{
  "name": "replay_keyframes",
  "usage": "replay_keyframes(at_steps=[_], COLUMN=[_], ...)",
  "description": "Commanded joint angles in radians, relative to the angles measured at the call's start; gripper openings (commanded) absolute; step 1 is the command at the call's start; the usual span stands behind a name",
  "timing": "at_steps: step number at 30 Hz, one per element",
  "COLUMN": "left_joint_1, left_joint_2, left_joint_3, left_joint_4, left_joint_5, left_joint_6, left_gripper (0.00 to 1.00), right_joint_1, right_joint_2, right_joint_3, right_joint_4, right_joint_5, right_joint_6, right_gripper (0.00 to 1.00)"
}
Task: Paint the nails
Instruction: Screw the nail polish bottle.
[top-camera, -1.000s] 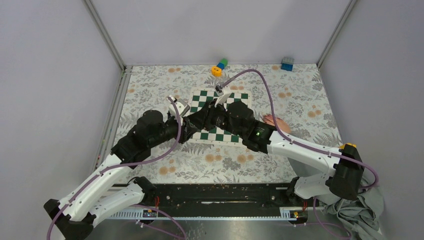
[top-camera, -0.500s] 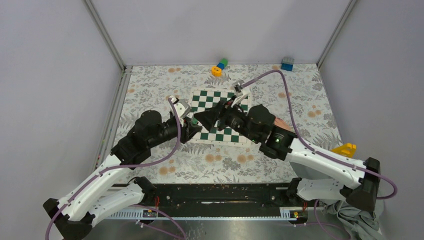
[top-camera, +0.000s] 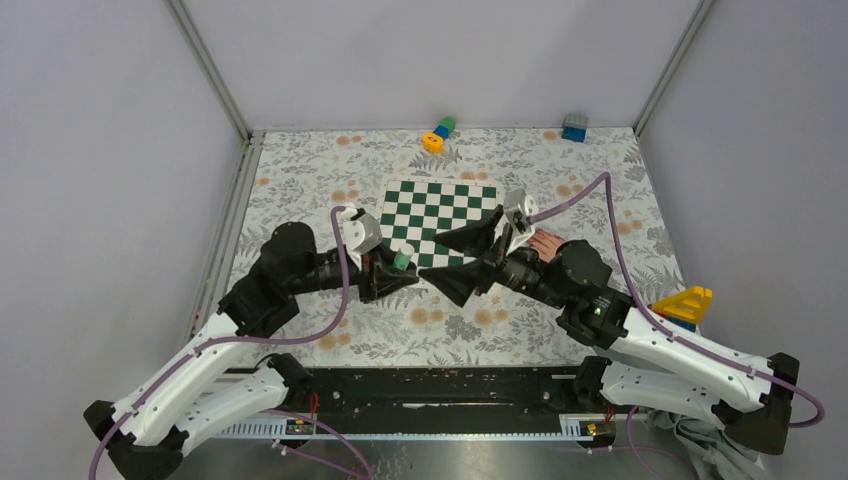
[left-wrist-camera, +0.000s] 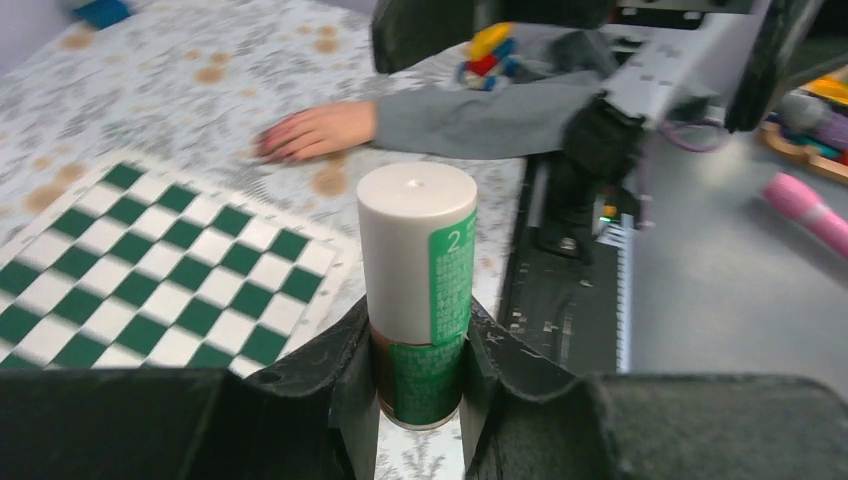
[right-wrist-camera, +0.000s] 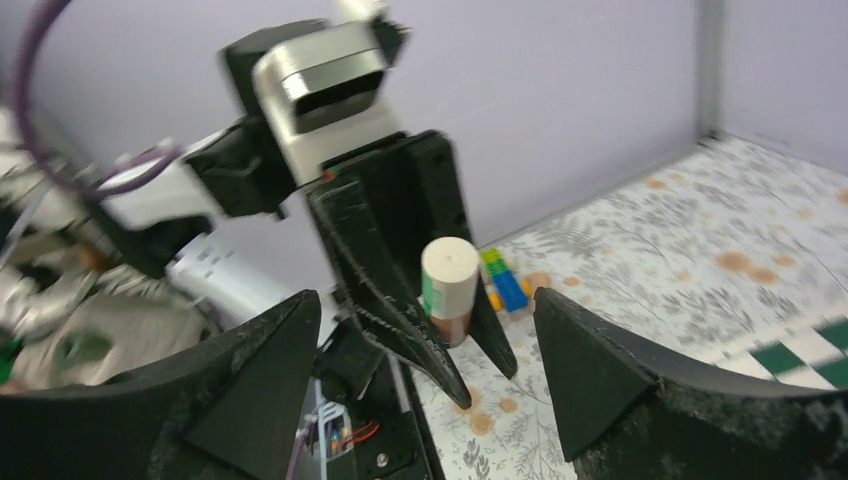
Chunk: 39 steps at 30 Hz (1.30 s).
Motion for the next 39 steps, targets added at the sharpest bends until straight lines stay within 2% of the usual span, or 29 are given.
replay_keyframes(at_steps=[1, 6, 17, 22, 25, 39], left_joint_1=[-0.004, -0.004, -0.031, -0.038, -0.039, -0.04], left_joint_2=[-0.012, 0.002, 0.014, 0.022, 0.024, 0.02], left_joint_3=[-0.007, 0.005, 0.01, 0.012, 0.012, 0.009], left_joint_4=[0.149, 0.176, 0.194, 0.194, 0.194, 0.193], left_joint_5=[0.326, 0.47, 0.568, 0.579, 0.578, 0.55], left_joint_6=[-0.044, -0.081, -0.106, -0.107, -0.108, -0.104], left_gripper=[0.0, 0.0, 0.0, 0.0, 0.0, 0.0], right_joint_1=[-0.011, -0.013, -0.015, -0.015, -0.015, -0.015], right_joint_2=[-0.037, -0.039, 0.074, 0.122, 0.141, 0.19], right_joint_3=[-0.003, 0.001, 0.043, 0.054, 0.059, 0.072], right_joint_4=[0.149, 0.203, 0.336, 0.4, 0.418, 0.355], right_joint_5=[-0.354, -0.52, -0.574, -0.6, -0.61, -0.624], right_joint_6=[-0.107, -0.087, -0.004, 0.045, 0.065, 0.071], right_gripper=[0.85, 0.85, 0.84, 0.78, 0.71, 0.54])
